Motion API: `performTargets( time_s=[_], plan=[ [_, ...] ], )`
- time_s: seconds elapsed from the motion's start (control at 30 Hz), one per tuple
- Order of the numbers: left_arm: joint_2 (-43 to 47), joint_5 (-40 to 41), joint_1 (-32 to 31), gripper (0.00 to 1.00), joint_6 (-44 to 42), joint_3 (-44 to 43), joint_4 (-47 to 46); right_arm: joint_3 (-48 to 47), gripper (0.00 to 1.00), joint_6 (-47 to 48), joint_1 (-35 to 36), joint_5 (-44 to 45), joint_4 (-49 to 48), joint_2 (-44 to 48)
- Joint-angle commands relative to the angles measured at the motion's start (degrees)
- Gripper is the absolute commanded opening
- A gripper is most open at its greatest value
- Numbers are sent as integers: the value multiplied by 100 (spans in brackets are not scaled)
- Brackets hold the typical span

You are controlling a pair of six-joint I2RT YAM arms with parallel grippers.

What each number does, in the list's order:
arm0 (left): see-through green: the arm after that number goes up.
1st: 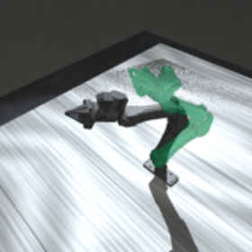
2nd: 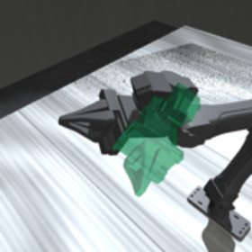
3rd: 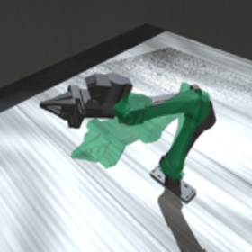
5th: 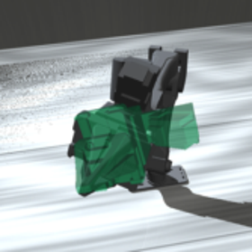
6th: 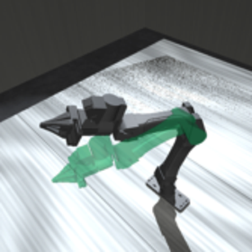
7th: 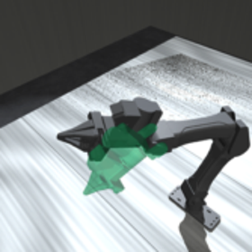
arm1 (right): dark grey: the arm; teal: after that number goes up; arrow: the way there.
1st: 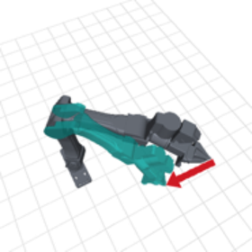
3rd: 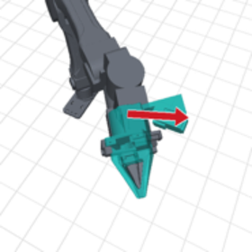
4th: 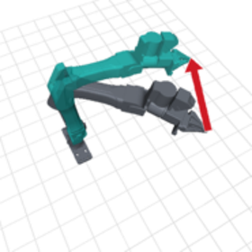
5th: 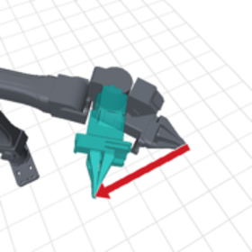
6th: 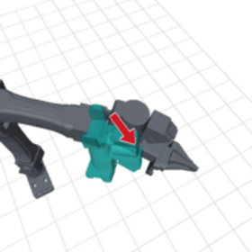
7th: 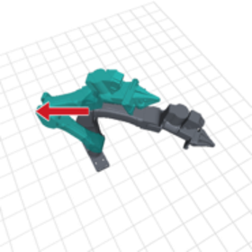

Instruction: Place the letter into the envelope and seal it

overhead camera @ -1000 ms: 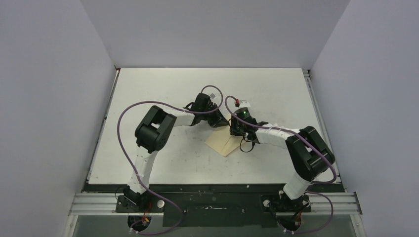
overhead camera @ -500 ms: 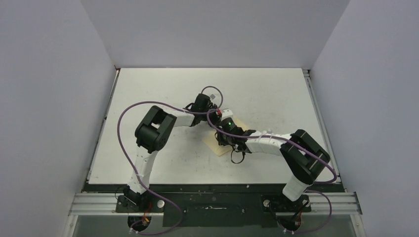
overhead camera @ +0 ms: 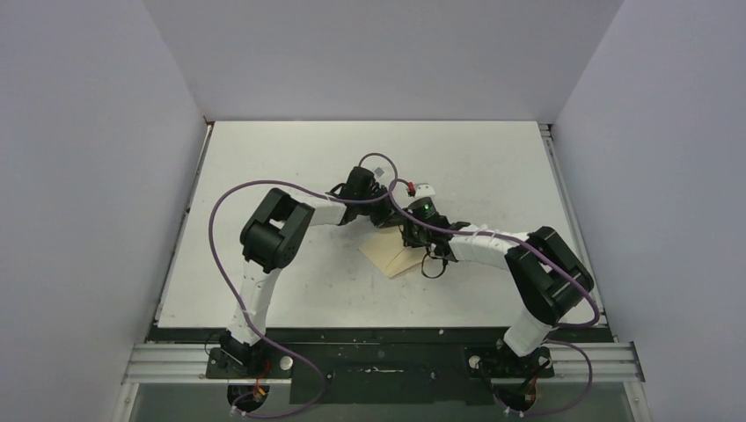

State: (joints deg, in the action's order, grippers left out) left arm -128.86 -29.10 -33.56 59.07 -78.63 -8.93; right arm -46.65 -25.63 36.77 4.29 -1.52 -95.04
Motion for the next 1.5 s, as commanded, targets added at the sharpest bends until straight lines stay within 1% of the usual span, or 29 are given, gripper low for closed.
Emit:
performTargets(
  time_s=[0.0,0.1,0.27,0.4,0.53,0.7,0.77,0.9,0.97,1.07,1.33,1.47],
  plan=[
    [-473,625,-80,0,-576,331,1448,74,5,278,-188,307,956,-361],
    [-484,625,-80,0,-606,306,1489,21,5,261,-63,248,973,-311],
    [-504,628,-80,0,-607,294,1521,60,5,252,541,162,954,-349],
    [-502,674,-79,0,-611,293,1556,134,5,68,762,108,937,-355],
    [-491,710,-80,0,-658,270,1601,245,5,-82,699,154,972,-300],
    [-461,746,-80,0,-707,269,1648,347,5,-46,230,195,1005,-243],
    [-450,749,-80,0,-712,276,1648,323,5,107,2,219,992,-237],
    [-462,747,-89,0,-717,278,1644,4,5,386,-115,311,992,-594],
    [-454,748,-85,0,-721,278,1653,-125,5,425,-106,320,1008,-686],
    [-431,757,-89,0,-725,274,1664,-186,5,395,-21,292,1085,-535],
    [-421,769,-89,0,-730,306,1666,-16,5,136,541,-33,1219,-170],
    [-424,766,-89,0,-732,319,1639,116,5,15,585,-58,1189,-143]
  ],
)
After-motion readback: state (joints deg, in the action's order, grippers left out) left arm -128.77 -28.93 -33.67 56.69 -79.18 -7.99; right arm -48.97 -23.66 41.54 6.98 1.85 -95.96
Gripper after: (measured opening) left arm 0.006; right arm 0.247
